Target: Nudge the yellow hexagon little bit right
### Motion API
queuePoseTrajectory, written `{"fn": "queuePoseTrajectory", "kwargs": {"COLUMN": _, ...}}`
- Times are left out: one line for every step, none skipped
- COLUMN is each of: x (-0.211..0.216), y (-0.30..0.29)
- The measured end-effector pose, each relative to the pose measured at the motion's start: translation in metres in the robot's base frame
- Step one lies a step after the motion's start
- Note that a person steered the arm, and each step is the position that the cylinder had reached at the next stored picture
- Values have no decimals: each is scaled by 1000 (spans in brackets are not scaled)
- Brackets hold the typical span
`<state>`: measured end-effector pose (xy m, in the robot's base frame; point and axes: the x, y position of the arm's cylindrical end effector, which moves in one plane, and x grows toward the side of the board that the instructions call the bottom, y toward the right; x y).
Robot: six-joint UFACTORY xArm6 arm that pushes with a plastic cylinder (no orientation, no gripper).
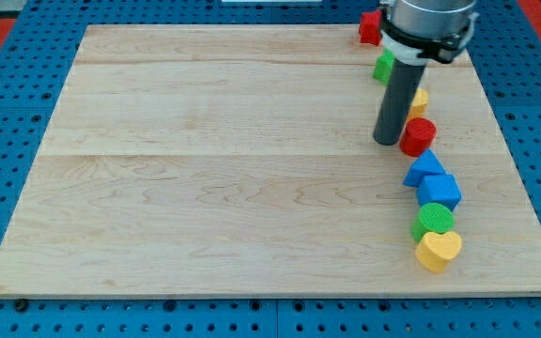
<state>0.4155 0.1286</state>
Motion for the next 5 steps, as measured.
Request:
{"fn": "queuePoseTrajectory", "kwargs": {"x": -26, "y": -19}}
{"fn": "queuePoseTrajectory", "kwargs": {"x": -35, "y": 2}}
{"fn": "queuePoseTrajectory", "kwargs": {"x": -40, "y": 20}}
{"fn": "queuePoseTrajectory", "kwargs": {"x": -50, "y": 19}}
{"fn": "queuePoseTrajectory", "kwargs": {"x": -50, "y": 28}}
